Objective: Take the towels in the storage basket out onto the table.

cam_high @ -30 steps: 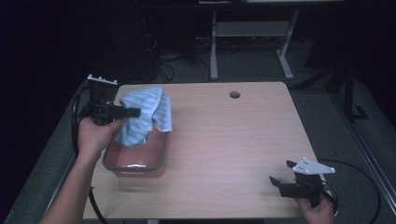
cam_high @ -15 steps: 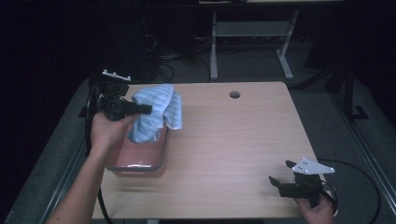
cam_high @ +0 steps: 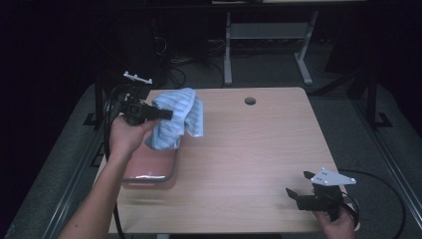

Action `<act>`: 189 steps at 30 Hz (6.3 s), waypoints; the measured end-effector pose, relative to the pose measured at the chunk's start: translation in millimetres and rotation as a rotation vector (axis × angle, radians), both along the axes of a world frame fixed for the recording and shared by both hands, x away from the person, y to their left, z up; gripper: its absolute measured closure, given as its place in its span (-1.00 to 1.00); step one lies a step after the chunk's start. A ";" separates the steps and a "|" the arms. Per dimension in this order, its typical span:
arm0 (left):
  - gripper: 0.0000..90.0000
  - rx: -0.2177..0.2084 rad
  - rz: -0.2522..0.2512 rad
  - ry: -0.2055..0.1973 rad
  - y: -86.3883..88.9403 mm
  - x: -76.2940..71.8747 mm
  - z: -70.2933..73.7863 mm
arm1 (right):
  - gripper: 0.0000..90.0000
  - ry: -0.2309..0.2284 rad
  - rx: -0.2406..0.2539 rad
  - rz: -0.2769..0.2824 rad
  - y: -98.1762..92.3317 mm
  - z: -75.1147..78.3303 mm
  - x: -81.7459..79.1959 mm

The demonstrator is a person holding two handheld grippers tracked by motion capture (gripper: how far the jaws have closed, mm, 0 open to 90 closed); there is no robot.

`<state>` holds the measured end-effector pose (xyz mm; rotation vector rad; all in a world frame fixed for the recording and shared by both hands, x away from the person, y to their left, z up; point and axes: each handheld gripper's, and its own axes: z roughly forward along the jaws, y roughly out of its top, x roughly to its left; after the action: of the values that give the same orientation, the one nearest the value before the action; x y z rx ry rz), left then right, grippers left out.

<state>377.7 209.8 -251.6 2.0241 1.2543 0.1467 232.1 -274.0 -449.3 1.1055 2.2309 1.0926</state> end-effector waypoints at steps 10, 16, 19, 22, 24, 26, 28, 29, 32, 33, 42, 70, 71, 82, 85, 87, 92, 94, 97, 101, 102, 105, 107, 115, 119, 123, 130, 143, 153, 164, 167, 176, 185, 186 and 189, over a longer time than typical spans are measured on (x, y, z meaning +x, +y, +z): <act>0.65 -0.002 -0.031 0.000 -21.3 5.6 -2.7 | -0.69 -0.005 0.006 -0.001 -0.3 0.5 -0.5; 0.65 -0.008 -0.049 0.004 -33.3 9.8 -5.8 | -0.68 -0.006 0.007 -0.006 -1.7 0.7 0.0; 0.65 -0.005 -0.057 0.008 -39.2 11.5 -7.9 | -0.69 0.000 0.008 -0.011 -1.6 0.2 -0.4; 0.65 0.004 -0.071 0.011 -45.6 13.6 -10.4 | -0.68 -0.001 0.009 -0.009 -1.4 0.1 -0.5; 0.65 0.003 -0.077 0.014 -49.7 14.1 -11.5 | -0.69 -0.001 0.008 -0.006 -1.3 -0.2 -0.6; 0.65 0.005 -0.086 0.015 -53.1 15.2 -12.4 | -0.68 -0.001 0.008 -0.006 -1.3 -0.2 -0.6; 0.65 0.008 -0.090 0.017 -56.0 16.2 -13.2 | -0.68 0.000 0.009 -0.008 -1.3 0.0 -0.4; 0.65 0.005 -0.089 0.019 -57.4 16.7 -13.7 | -0.68 0.002 0.010 -0.009 -1.2 0.1 -0.4; 0.65 0.002 -0.092 0.022 -60.2 18.1 -15.1 | -0.68 0.000 0.008 -0.008 -1.6 -0.2 -0.3; 0.65 0.006 -0.095 0.022 -61.3 18.5 -15.7 | -0.68 0.000 0.009 -0.009 -1.6 -0.3 -0.3; 0.65 0.003 -0.113 0.030 -73.0 21.5 -20.9 | -0.68 -0.005 0.004 -0.001 -0.2 0.1 0.0; 0.64 -0.002 -0.166 0.078 -117.3 33.2 -49.1 | -0.68 -0.004 0.015 -0.008 -5.5 0.8 -0.7; 0.64 0.002 -0.170 0.081 -118.6 33.7 -50.7 | -0.68 -0.005 0.016 -0.008 -5.7 0.9 -0.9; 0.64 0.010 -0.183 0.098 -133.7 38.1 -64.3 | -0.68 -0.008 0.016 -0.008 -5.7 1.3 -1.1; 0.64 0.017 -0.190 0.103 -137.5 39.4 -68.5 | -0.68 -0.007 0.019 -0.007 -5.7 1.2 -1.1; 0.64 0.017 -0.188 0.108 -140.0 39.9 -70.4 | -0.68 -0.005 0.014 -0.006 -5.6 1.2 -1.1; 0.64 0.014 -0.184 0.116 -145.5 42.0 -75.9 | -0.68 -0.005 0.016 -0.005 -5.6 1.5 -1.1; 0.64 0.015 -0.190 0.120 -147.0 43.5 -78.4 | -0.68 -0.007 0.017 -0.007 -5.3 2.0 -1.4; 0.63 0.006 -0.185 0.125 -150.4 44.7 -82.6 | -0.68 -0.011 0.016 -0.005 -5.2 2.0 -1.1; 0.63 0.009 -0.192 0.130 -154.7 46.4 -87.9 | -0.68 -0.011 0.016 -0.004 -4.9 2.1 -1.0; 0.63 0.011 -0.193 0.130 -155.9 46.7 -88.8 | -0.68 -0.010 0.017 -0.005 -4.9 2.2 -1.1; 0.63 0.008 -0.192 0.136 -159.9 47.8 -92.4 | -0.68 -0.011 0.015 -0.001 -5.5 2.1 -0.7; 0.63 0.009 -0.194 0.139 -162.5 48.2 -95.3 | -0.68 -0.013 0.015 -0.002 -5.6 2.1 -0.7; 0.62 0.002 -0.194 0.158 -171.5 49.9 -106.8 | -0.68 -0.014 0.015 0.001 -5.1 2.1 -0.4; 0.61 0.009 -0.200 0.162 -177.5 50.3 -113.1 | -0.68 -0.010 0.018 0.000 -4.0 1.6 -0.5; 0.60 0.004 -0.199 0.175 -181.3 50.4 -120.1 | -0.68 -0.007 0.014 -0.003 -4.9 1.7 -0.9; 0.58 0.005 -0.185 0.188 -184.1 50.3 -129.8 | -0.69 -0.006 0.016 -0.001 -3.7 1.5 -0.7; 0.50 0.001 -0.180 0.203 -187.2 48.9 -144.6 | -0.68 -0.001 0.019 -0.002 -3.1 0.2 -0.3; 0.28 -0.010 -0.195 0.211 -190.7 47.1 -151.9 | -0.68 -0.006 0.017 0.002 -2.9 0.8 0.5; 0.04 -0.046 -0.178 0.175 -181.5 39.8 -144.4 | -0.68 -0.009 0.013 0.002 -3.8 1.7 1.4; 0.02 -0.052 -0.178 0.174 -178.5 38.3 -143.9 | -0.69 -0.008 0.015 0.001 -3.9 1.6 1.5; -0.05 -0.067 -0.191 0.147 -164.4 25.4 -136.8 | -0.68 0.000 0.019 -0.012 -5.9 1.1 3.8; -0.11 -0.077 -0.194 0.120 -151.4 12.5 -134.4 | -0.68 0.001 0.010 -0.014 -6.2 1.1 4.8; -0.12 -0.071 -0.195 0.114 -148.9 9.8 -134.4 | -0.68 0.001 0.008 -0.014 -6.2 1.2 4.9; -0.14 -0.066 -0.201 0.111 -144.2 5.3 -135.2 | -0.69 0.002 0.004 -0.015 -6.3 0.9 5.6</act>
<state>383.0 65.6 -386.8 2.1102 1.0981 -0.1031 237.7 -280.3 -448.3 1.1236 2.2188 1.0906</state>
